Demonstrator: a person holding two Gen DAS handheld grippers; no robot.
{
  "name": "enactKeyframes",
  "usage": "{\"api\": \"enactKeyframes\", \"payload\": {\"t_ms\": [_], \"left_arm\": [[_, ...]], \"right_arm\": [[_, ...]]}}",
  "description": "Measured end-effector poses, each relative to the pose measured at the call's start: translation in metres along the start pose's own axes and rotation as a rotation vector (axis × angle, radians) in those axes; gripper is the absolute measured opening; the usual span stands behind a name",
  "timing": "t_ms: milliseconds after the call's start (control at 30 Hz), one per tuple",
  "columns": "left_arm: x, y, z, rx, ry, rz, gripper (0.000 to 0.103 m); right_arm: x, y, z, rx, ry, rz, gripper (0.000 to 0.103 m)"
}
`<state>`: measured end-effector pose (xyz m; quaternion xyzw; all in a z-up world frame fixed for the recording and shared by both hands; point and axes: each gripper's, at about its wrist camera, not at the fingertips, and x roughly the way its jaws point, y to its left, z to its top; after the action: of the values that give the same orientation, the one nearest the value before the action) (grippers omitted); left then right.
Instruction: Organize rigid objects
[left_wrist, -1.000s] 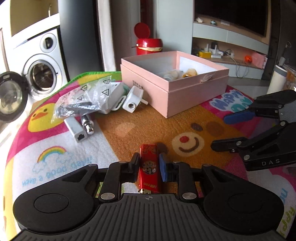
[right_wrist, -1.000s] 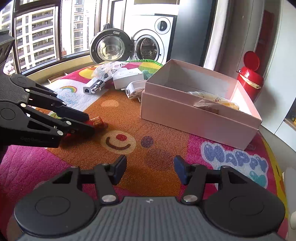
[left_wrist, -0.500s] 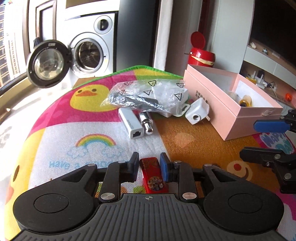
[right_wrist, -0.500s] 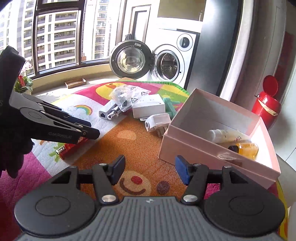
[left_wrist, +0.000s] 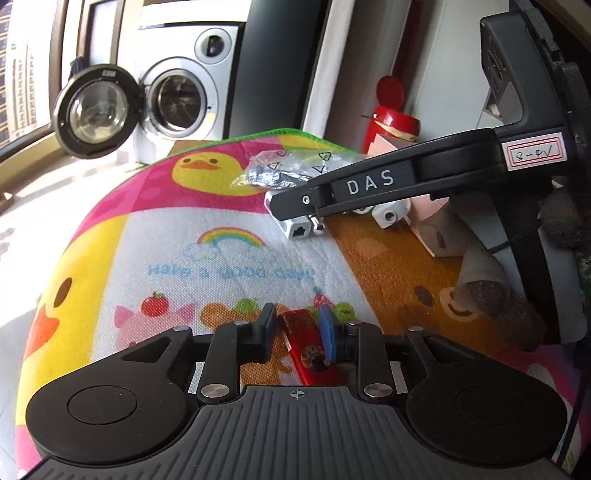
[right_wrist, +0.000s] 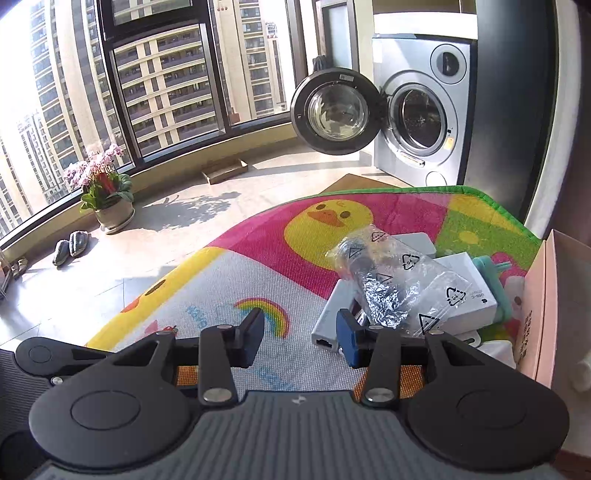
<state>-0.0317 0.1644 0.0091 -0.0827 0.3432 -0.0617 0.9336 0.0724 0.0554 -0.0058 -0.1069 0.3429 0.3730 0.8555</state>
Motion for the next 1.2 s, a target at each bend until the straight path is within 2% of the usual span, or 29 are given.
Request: {"api": "enactKeyframes", "payload": {"t_ms": [133,167,200,367,467,567,733,867,967,1100,1200], "left_arm": [[-0.013,0.006,-0.002,-0.004,0.017,-0.03,0.029],[-0.015,0.005,-0.003,0.006,0.022,-0.027,0.029],[-0.018,0.004,-0.003,0.022,0.031,-0.018,0.029],[-0.019,-0.007,-0.006,0.049,0.045,-0.023,0.029],[-0.007,-0.014,-0.008,0.053,0.055,-0.008,0.031],[-0.001,-0.025,-0.009,0.088,0.038,0.013,0.029],[0.005,-0.044,-0.009,0.136,0.052,-0.018,0.028],[0.007,-0.049,-0.007,0.141,0.075,0.001,0.028],[0.007,-0.051,-0.008,0.148,0.087,0.01,0.028],[0.005,-0.051,-0.012,0.145,0.071,0.016,0.028],[0.001,-0.052,-0.018,0.149,0.053,0.013,0.028]], "right_arm": [[0.033,0.002,0.007,-0.023,0.026,-0.112,0.04],[0.04,0.003,0.008,-0.036,0.055,-0.137,0.038],[0.046,0.005,0.008,-0.04,0.094,-0.148,0.031],[0.023,0.004,-0.009,-0.031,0.116,-0.097,0.02],[-0.008,0.002,-0.029,-0.033,0.117,-0.064,0.02],[-0.042,0.001,-0.055,-0.051,0.128,-0.05,0.02],[-0.081,-0.001,-0.091,-0.086,0.143,-0.068,0.021],[-0.086,-0.001,-0.098,-0.1,0.125,-0.106,0.025],[-0.081,-0.005,-0.095,-0.067,0.1,-0.1,0.028],[-0.073,-0.004,-0.094,-0.084,0.087,-0.105,0.028],[-0.089,-0.001,-0.106,-0.14,0.104,-0.076,0.022]]}}
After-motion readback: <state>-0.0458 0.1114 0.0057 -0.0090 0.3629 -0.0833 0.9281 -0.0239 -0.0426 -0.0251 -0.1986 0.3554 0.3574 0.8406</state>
